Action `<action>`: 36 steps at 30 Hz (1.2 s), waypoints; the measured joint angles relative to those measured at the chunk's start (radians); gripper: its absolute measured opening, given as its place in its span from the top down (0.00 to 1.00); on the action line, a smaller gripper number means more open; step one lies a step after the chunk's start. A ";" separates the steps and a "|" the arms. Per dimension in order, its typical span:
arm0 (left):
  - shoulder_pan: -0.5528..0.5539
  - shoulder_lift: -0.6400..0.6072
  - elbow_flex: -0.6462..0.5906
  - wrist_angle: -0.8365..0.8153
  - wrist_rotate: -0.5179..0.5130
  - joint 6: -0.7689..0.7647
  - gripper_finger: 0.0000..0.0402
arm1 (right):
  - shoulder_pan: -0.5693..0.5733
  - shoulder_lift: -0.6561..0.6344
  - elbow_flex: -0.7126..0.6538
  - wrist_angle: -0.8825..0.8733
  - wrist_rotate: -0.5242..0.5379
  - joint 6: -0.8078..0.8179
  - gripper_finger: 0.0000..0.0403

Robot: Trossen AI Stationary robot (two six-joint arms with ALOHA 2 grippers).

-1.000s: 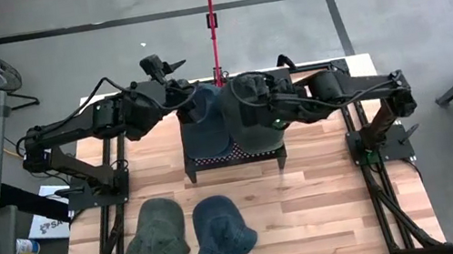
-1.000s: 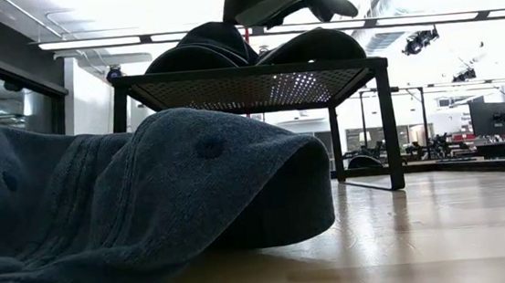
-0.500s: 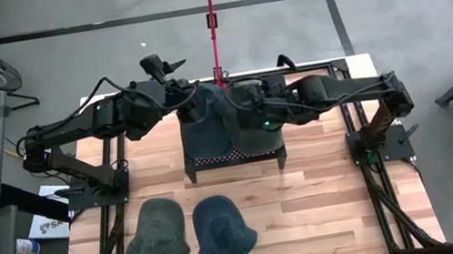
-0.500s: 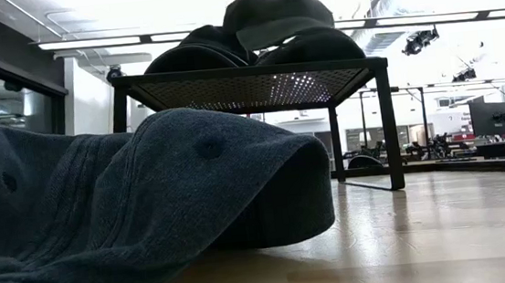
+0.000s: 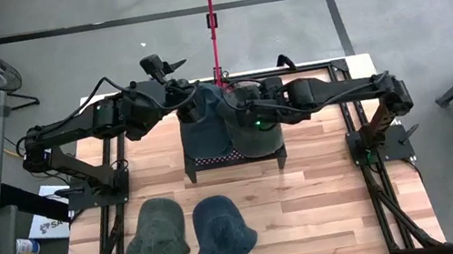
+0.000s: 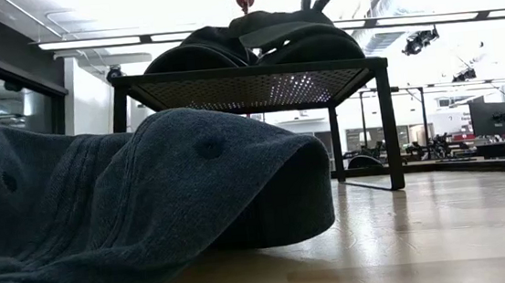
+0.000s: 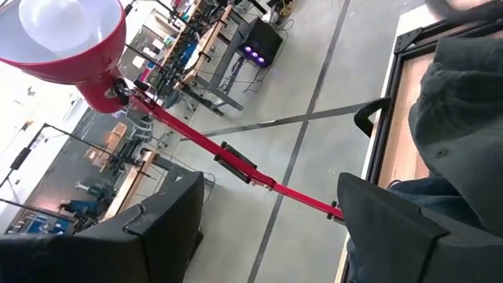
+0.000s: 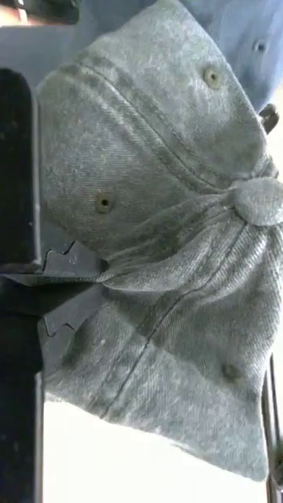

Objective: Pick & Place hat
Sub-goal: Stack the left gray cap on top of the gray cap on the shelf, then stack the gray cap on top of the gray cap on the shelf

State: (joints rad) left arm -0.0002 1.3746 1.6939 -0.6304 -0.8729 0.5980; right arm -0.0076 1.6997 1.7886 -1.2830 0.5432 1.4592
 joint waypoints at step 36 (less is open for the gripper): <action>0.000 0.000 0.000 -0.007 0.024 -0.027 0.28 | -0.045 -0.175 -0.036 0.104 0.053 -0.150 0.58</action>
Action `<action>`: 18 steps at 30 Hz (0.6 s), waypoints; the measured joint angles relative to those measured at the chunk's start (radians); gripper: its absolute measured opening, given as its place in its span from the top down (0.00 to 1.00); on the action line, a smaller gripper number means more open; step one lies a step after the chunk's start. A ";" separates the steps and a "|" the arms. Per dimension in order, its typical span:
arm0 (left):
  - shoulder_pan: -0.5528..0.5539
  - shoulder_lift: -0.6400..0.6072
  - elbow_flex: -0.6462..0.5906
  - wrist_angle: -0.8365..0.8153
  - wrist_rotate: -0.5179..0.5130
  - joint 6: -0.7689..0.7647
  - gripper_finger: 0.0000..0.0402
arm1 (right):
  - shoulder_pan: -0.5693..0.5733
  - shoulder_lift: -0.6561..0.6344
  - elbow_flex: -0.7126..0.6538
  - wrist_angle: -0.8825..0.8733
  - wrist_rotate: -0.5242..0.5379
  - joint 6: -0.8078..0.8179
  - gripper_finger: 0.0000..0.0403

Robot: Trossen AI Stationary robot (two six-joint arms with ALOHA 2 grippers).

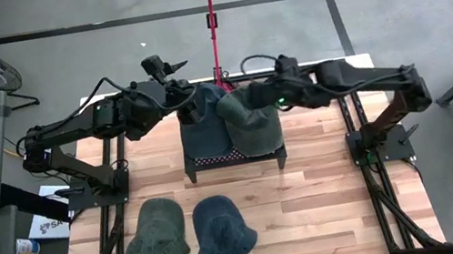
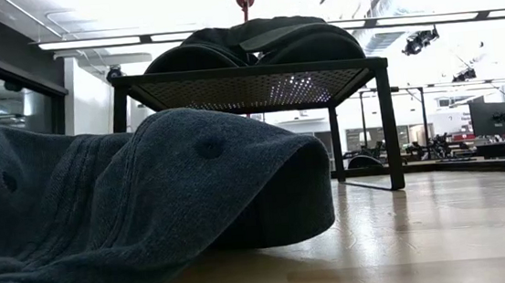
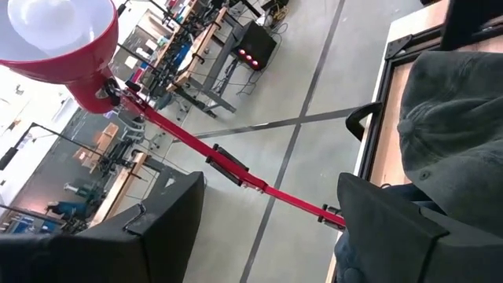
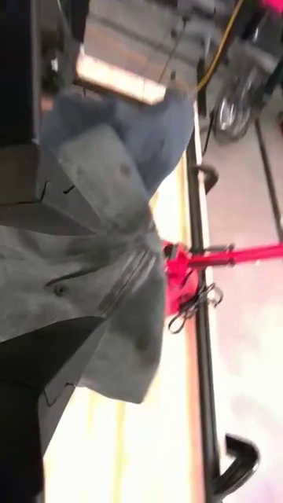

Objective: Pick & Place hat
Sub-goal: Stack the gray cap on top of the gray cap on the shelf

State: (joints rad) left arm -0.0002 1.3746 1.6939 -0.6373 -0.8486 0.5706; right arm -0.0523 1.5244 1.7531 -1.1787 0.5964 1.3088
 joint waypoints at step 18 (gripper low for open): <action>0.000 0.000 0.000 -0.064 -0.021 -0.094 0.28 | 0.180 -0.167 0.000 0.031 0.005 -0.469 0.58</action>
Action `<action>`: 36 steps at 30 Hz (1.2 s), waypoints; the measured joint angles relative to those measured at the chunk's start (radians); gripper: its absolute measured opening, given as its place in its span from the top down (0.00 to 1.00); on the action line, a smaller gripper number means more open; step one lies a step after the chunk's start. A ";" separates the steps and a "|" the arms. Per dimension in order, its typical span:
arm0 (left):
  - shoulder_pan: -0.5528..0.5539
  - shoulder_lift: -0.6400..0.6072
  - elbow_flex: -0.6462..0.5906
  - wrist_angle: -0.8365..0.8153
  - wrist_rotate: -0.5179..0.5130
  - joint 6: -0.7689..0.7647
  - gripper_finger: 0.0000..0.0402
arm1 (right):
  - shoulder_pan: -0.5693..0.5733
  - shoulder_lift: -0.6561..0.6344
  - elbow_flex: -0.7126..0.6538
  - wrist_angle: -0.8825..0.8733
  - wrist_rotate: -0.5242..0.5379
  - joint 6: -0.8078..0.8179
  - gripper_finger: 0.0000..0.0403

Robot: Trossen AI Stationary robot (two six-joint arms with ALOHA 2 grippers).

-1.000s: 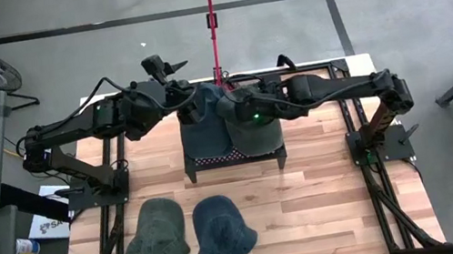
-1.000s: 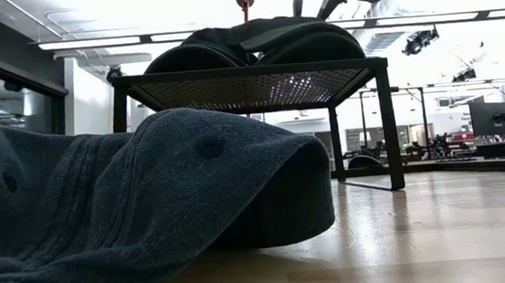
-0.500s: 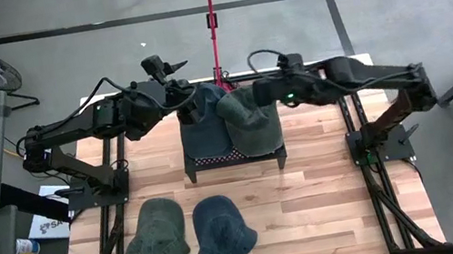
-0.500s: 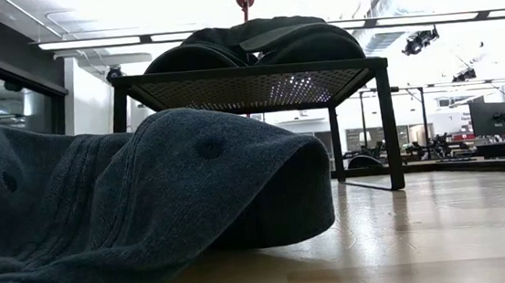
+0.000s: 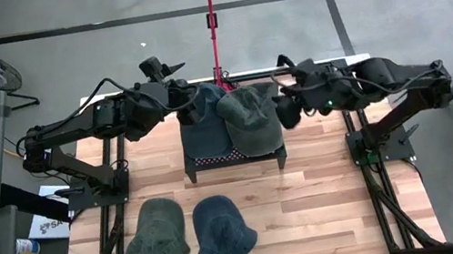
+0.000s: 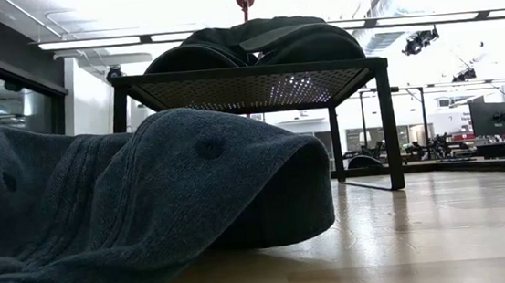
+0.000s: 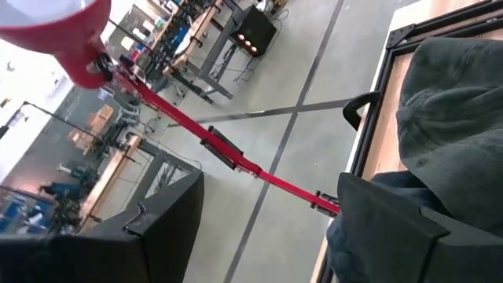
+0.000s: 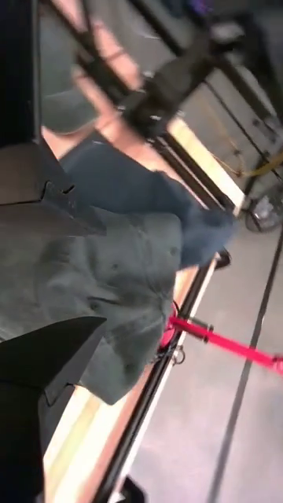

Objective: Pick & Place hat
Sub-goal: Stack the gray cap on top of the gray cap on the shelf

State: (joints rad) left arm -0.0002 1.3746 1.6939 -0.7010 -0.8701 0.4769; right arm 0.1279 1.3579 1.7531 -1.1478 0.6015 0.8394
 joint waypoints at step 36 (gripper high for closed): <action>-0.073 -0.027 0.000 -0.401 0.455 -0.898 0.28 | 0.679 -0.380 -0.813 0.428 0.169 0.192 0.58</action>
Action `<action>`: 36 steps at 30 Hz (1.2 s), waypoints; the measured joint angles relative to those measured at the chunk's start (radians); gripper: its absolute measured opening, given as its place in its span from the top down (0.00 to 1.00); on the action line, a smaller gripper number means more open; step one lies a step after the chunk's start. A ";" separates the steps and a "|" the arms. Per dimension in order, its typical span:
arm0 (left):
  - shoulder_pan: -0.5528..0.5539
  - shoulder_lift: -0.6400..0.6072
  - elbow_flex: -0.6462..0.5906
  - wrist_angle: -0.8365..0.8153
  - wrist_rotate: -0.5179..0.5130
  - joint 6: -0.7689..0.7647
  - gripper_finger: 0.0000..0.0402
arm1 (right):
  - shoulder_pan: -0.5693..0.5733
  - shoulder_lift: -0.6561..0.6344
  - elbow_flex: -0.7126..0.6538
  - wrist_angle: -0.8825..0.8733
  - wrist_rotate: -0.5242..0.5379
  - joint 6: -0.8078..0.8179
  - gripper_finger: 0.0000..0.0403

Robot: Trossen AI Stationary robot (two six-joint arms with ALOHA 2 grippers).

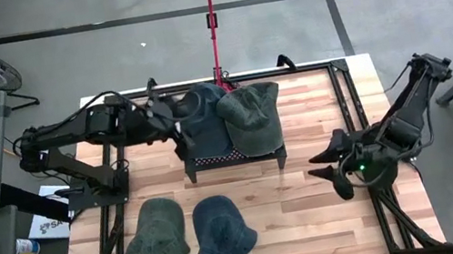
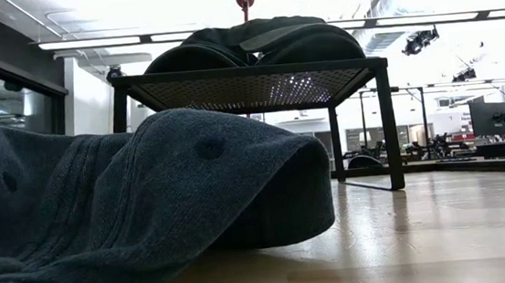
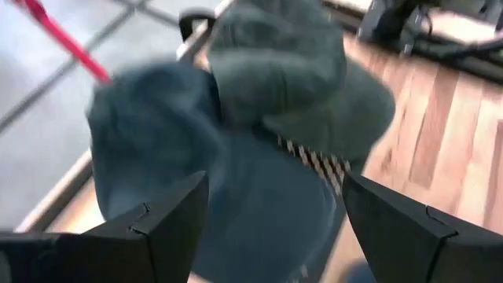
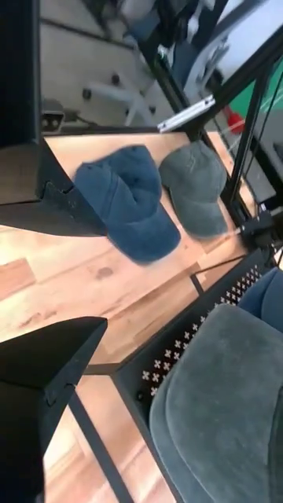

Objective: Pick & Place hat
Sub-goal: Stack the gray cap on top of the gray cap on the shelf

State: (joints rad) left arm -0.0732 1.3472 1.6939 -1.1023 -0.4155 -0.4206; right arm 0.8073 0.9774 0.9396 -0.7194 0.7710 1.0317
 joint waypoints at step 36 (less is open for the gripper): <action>-0.521 0.000 -0.450 -0.183 0.147 -0.918 0.28 | -0.001 -0.041 -0.052 0.155 0.008 -0.155 0.58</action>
State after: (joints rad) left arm -0.5942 1.3472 1.2443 -1.2852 -0.2685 -1.3386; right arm 0.8059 0.9367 0.8871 -0.5640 0.7792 0.8763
